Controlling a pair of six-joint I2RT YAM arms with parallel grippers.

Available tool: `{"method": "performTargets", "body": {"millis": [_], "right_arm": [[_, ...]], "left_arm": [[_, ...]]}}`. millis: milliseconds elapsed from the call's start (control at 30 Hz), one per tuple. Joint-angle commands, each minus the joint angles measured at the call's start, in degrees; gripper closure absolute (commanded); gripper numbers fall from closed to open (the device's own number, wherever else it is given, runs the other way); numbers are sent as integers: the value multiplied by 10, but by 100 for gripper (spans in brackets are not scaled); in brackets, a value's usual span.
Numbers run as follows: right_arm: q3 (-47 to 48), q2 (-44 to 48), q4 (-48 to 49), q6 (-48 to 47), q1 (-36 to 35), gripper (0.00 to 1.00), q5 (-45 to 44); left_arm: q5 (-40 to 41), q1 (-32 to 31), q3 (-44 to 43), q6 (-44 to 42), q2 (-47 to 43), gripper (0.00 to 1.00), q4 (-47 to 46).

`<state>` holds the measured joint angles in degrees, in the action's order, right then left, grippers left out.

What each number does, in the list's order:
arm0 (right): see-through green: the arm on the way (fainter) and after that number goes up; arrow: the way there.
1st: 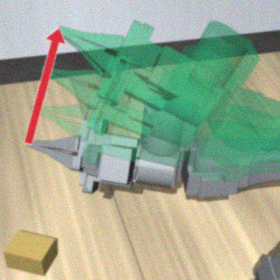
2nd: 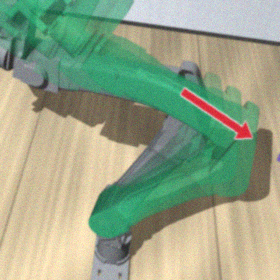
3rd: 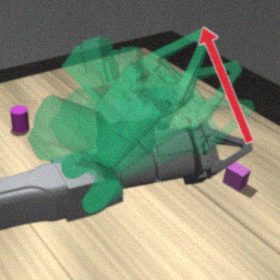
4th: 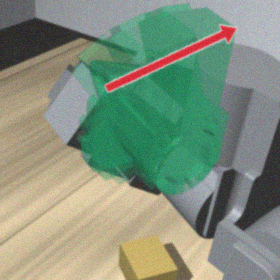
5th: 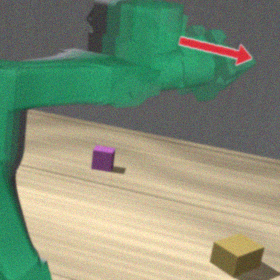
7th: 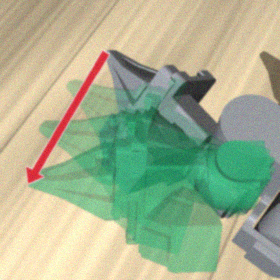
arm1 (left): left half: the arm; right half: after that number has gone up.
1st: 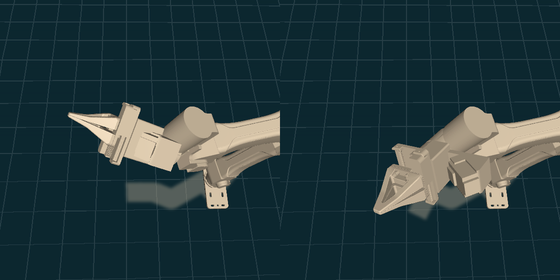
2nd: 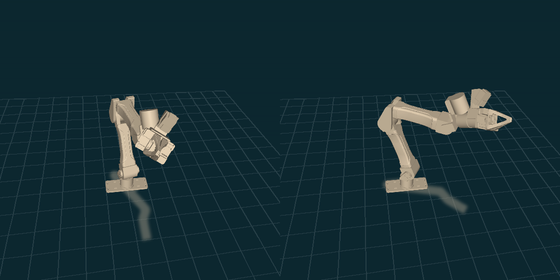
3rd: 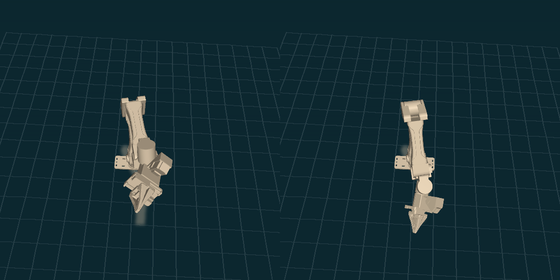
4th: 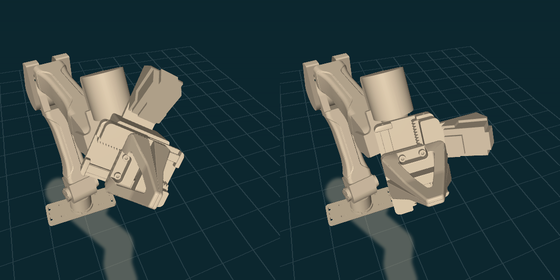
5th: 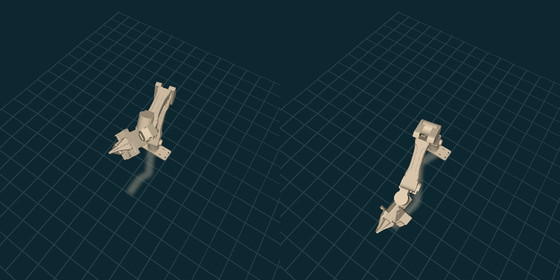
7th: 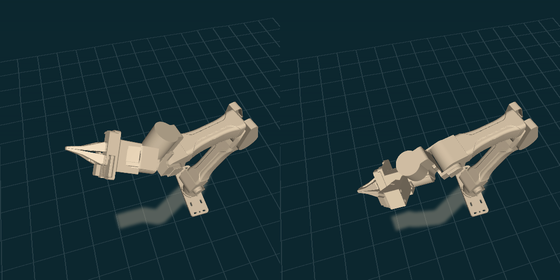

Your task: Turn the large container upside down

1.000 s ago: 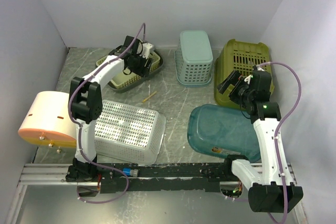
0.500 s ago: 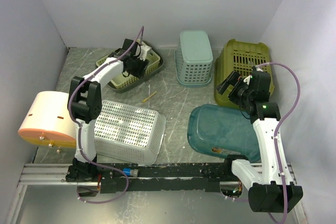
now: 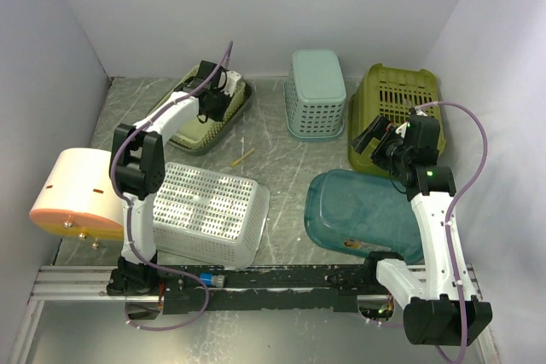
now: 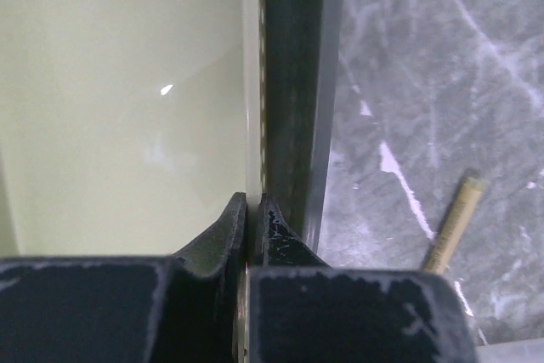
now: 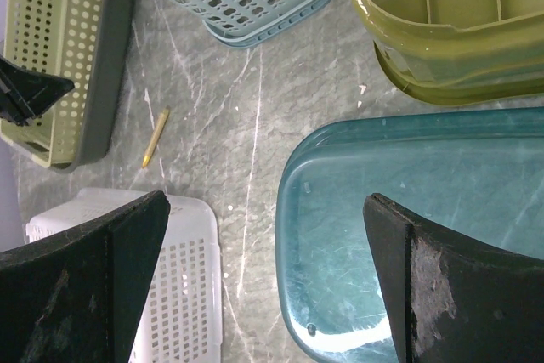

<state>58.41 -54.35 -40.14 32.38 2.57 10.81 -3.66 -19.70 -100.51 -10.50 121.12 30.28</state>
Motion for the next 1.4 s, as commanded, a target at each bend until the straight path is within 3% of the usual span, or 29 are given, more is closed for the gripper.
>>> {"method": "performTargets", "body": {"millis": [0, 167, 400, 533, 667, 833, 1200, 1367], "right_arm": [[-7, 9, 9, 0, 2, 0, 4], [-7, 6, 13, 0, 2, 0, 7], [-7, 1, 29, 8, 2, 0, 20], [-7, -1, 34, 10, 2, 0, 24], [-7, -2, 38, 14, 2, 0, 28], [-7, 4, 34, 12, 2, 0, 26], [-24, 14, 28, 13, 2, 0, 27], [-21, 15, 27, 11, 1, 0, 28]], "left_arm": [[69, 4, -33, 5, -45, 93, 11], [89, 3, -48, 9, -118, 93, 18], [16, -13, -81, 46, -219, 93, 33], [-50, -19, -81, 123, -257, 93, 14], [-189, -21, 2, 274, -298, 93, -101], [-283, -30, 106, 437, -308, 93, -264], [-357, -35, 242, 628, -256, 93, -511], [-356, -28, 265, 698, -224, 93, -565]]}}
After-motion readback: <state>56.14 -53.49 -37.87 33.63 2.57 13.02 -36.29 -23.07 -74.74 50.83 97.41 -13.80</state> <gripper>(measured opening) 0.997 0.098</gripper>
